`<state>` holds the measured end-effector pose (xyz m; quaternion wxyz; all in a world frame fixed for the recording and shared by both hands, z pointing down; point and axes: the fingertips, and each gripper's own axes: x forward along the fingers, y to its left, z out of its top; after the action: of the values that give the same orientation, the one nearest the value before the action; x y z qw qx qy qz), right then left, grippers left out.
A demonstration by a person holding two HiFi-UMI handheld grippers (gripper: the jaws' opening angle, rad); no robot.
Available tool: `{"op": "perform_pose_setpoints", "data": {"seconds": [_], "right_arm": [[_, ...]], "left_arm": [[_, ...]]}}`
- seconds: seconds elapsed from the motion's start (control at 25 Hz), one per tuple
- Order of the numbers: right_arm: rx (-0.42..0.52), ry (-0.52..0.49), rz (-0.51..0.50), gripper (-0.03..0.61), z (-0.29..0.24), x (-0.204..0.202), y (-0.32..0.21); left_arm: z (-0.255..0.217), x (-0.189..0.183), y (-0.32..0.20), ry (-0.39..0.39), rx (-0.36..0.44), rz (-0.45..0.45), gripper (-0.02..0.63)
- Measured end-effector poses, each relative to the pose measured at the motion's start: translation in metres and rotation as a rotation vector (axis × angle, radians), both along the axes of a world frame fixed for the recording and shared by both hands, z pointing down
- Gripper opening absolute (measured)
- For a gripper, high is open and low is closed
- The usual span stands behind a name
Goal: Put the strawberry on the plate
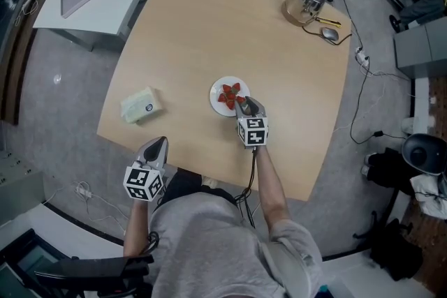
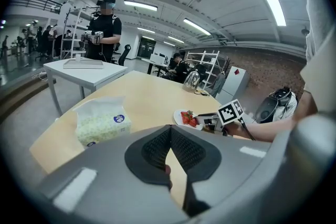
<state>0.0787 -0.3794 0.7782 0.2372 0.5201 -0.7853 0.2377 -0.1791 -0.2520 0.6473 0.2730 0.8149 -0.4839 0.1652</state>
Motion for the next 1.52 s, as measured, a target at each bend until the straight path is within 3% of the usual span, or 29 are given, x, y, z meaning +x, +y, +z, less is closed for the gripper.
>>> {"op": "perform_pose_setpoints", "data": {"seconds": [0.52,0.88,1.52], "right_arm": [[0.041,-0.059,0.031,0.200,-0.020,0.004,0.003],[0.077,-0.045,0.046,0.218,-0.044,0.009,0.021],[0.220,-0.020,0.126,0.065,-0.115,0.030,0.078]], "left_arm": [[-0.003,0.000,0.008,0.006,0.012,0.019,0.020],[-0.015,0.003,0.020,0.021,0.042,0.038,0.020],[-0.039,0.021,0.045,0.050,0.120,0.106,0.020]]}}
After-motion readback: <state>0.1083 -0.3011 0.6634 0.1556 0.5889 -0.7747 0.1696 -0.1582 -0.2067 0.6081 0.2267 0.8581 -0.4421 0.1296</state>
